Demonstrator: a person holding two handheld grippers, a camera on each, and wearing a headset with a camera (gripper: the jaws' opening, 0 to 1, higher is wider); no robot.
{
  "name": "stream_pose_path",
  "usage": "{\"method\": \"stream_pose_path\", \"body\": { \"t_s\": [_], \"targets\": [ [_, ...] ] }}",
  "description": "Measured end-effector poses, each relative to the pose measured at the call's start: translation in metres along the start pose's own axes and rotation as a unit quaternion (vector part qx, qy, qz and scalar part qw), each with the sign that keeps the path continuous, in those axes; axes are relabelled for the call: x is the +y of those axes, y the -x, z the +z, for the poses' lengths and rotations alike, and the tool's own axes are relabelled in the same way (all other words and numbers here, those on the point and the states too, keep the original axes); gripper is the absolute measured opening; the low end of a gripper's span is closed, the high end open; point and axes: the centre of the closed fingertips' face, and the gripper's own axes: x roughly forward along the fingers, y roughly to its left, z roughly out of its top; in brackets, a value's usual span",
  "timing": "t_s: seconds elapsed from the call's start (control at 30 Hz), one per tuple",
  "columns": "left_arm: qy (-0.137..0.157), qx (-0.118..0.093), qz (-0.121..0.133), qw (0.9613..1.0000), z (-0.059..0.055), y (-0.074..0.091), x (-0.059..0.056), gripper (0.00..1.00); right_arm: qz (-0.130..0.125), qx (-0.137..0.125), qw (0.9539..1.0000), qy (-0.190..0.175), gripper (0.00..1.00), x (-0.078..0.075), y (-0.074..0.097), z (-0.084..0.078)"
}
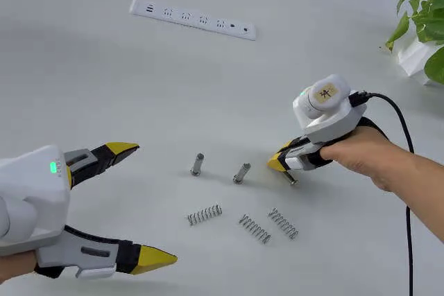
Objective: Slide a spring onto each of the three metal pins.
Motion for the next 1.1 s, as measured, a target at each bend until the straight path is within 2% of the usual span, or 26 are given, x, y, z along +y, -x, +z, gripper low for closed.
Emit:
{"method": "stream_pose_path", "body": {
  "t_s": [0.23,0.57,1.1],
  "targets": [
    [0.001,0.001,0.000,1.0000,0.000,0.000,0.000,0.99,-0.002,0.003,1.0000,-0.003,0.06,-0.002,-0.001,-0.001],
    [0.001,-0.002,0.000,1.0000,0.001,-0.001,0.000,0.99,0.001,0.007,1.0000,0.002,0.04,0.003,-0.001,-0.003],
    [-0.002,-0.001,-0.005,1.0000,0.003,-0.001,-0.003,0.99,-0.010,-0.020,0.9997,0.007,0.04,0.008,0.016,-0.002]
  ]
}}
